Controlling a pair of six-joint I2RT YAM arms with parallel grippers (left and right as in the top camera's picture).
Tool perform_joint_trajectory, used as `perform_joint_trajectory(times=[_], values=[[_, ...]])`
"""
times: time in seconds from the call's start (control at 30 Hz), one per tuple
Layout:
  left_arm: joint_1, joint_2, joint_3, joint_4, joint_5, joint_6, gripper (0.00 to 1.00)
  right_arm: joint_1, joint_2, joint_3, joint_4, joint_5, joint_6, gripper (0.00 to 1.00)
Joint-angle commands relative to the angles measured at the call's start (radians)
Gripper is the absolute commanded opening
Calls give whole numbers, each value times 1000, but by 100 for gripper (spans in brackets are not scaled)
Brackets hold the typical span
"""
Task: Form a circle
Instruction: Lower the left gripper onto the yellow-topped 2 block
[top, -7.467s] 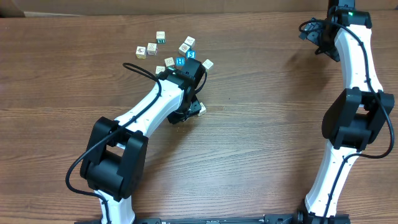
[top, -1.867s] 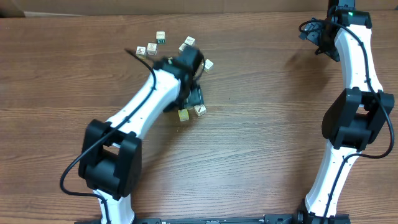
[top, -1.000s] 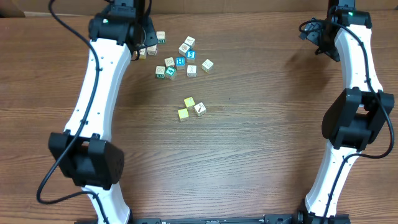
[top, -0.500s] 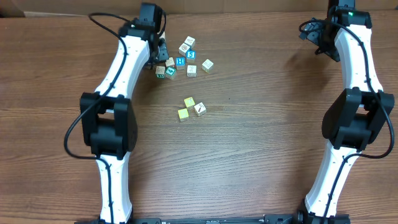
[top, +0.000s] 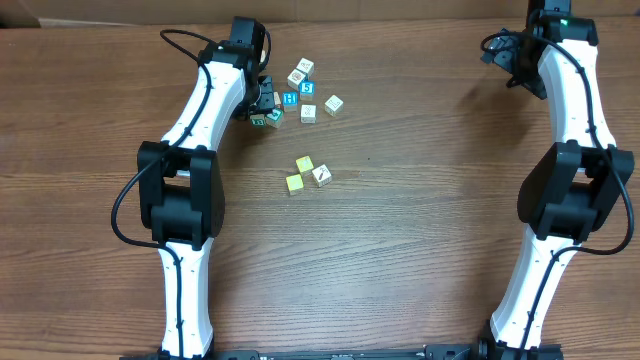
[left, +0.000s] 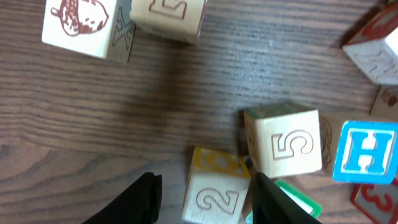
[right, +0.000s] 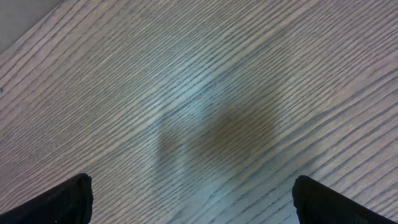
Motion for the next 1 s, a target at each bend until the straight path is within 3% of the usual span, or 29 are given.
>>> perform_joint_trajectory(times=[0.0,0.27,0.4,0.67,0.97], values=[[-7,9,-15,-6,12,23,44,2,-25,13,2,8,0,100],[-7,33,-21,-7,8,26,44,2,-25,13,2,8,0,100],[-7,33,-21,-6,8,26,36,2,-25,13,2,8,0,100],[-7,33,-23,-7,8,26,36,2,-25,13,2,8,0,100],[-7,33,-23,-21,8,27,27,2,-25,13,2,8,0,100]])
